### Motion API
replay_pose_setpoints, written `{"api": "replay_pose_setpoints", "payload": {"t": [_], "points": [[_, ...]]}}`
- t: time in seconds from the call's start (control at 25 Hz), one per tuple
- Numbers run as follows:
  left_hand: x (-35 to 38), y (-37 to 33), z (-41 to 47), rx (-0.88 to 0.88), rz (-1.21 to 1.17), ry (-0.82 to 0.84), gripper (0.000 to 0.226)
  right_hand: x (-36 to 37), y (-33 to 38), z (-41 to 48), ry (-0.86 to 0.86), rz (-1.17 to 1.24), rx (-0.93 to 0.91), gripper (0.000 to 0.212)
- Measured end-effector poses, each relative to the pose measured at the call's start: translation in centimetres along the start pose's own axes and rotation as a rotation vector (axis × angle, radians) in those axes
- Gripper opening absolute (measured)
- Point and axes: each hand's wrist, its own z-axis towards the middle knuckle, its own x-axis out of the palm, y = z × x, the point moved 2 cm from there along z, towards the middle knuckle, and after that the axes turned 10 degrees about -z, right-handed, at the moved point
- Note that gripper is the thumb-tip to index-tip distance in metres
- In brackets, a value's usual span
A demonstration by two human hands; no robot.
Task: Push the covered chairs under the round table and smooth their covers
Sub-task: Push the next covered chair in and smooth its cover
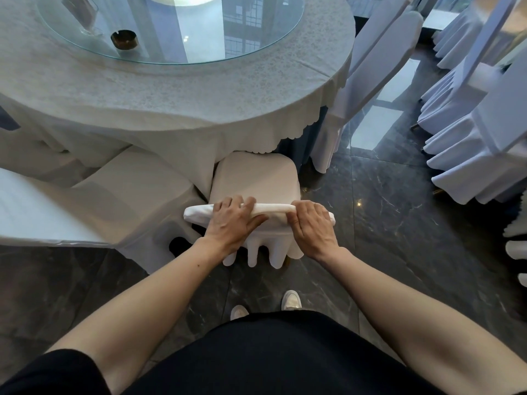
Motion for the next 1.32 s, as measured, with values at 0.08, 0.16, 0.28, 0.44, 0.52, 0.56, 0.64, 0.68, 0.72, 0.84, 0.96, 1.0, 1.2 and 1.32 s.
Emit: {"api": "replay_pose_setpoints", "payload": {"t": [0.08,0.16,0.28,0.44,0.52,0.56,0.64,0.68,0.72,0.84,0.96,1.0,1.2,1.32], "points": [[-0.3,0.4,-0.3,0.011,-0.029,0.024,0.062,-0.2,0.7,0.0,0.002,-0.006,-0.019,0.054],[-0.7,0.9,-0.7,0.021,-0.100,0.050,0.068,-0.4,1.7,0.2,0.001,0.011,-0.053,0.054],[-2.1,2.1,-1.9,-0.003,-0.168,0.002,0.065,-0.8,4.2,0.8,-0.014,0.028,-0.128,0.052],[-5.2,5.1,-5.2,-0.109,-0.179,-0.083,0.064,-0.6,9.9,2.2,-0.059,0.028,-0.243,0.049],[-6.9,7.1,-7.6,-0.166,-0.169,-0.132,0.063,-0.1,13.7,2.7,-0.079,0.045,-0.326,0.046],[-7.7,8.3,-8.9,-0.197,-0.159,-0.155,0.062,0.1,15.7,2.9,-0.082,0.053,-0.369,0.046],[-9.2,10.7,-11.5,-0.272,-0.140,-0.200,0.060,0.6,19.6,3.2,-0.073,0.061,-0.462,0.048],[-10.0,11.9,-12.8,-0.309,-0.130,-0.218,0.060,0.9,21.5,3.4,-0.066,0.065,-0.506,0.049],[-10.7,13.0,-14.1,-0.342,-0.118,-0.237,0.059,1.1,23.2,3.8,-0.059,0.072,-0.544,0.051],[-12.9,16.5,-17.9,-0.457,-0.079,-0.305,0.059,2.1,28.7,5.2,-0.033,0.096,-0.646,0.051],[-14.9,20.2,-21.2,-0.552,-0.051,-0.353,0.059,3.8,34.6,6.5,-0.004,0.119,-0.723,0.053],[-15.5,21.5,-22.0,-0.571,-0.037,-0.362,0.058,4.5,36.6,6.8,0.008,0.127,-0.744,0.053],[-19.4,31.3,-23.9,-0.629,0.012,-0.366,0.053,9.1,46.5,10.7,0.034,0.192,-0.778,0.054],[-22.9,38.2,-23.6,-0.646,0.043,-0.361,0.049,11.2,52.7,14.5,0.070,0.190,-0.725,0.052]]}}
